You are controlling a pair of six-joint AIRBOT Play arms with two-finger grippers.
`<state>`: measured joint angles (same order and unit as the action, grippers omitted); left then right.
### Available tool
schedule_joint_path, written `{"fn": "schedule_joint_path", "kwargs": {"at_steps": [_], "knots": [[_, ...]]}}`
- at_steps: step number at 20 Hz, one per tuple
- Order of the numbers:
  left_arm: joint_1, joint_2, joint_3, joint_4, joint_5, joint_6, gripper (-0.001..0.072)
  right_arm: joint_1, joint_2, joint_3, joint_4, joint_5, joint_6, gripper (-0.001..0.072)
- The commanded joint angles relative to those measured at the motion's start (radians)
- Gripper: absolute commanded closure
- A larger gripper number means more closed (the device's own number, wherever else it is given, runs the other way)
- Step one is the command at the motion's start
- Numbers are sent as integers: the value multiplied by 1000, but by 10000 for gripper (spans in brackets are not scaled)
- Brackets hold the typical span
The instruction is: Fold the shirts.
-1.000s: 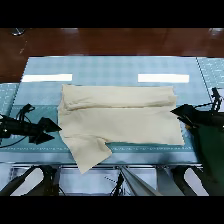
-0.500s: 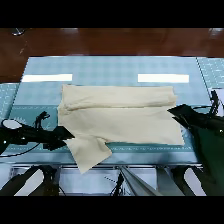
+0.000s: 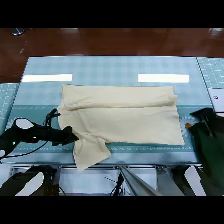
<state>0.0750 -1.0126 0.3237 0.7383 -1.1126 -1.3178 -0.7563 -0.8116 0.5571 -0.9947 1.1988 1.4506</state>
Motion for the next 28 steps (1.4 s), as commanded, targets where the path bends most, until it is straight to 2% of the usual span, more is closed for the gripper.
{"fn": "schedule_joint_path", "kwargs": {"at_steps": [1,3,8,13,20,28], "knots": [[-11,1,1,-151,2,107,683,0,0,-48,-244,64,77,88],[-11,1,1,-154,10,116,683,0,-26,-50,-294,119,65,89],[-11,1,1,-155,33,129,683,0,-150,-50,-294,216,10,89],[-11,1,1,-155,44,129,683,0,-222,-50,-263,169,-7,89],[-11,0,1,-156,66,128,683,0,-333,-50,-16,102,-107,89],[-11,0,1,-156,66,129,683,0,-351,-50,6,86,-115,89]]}}
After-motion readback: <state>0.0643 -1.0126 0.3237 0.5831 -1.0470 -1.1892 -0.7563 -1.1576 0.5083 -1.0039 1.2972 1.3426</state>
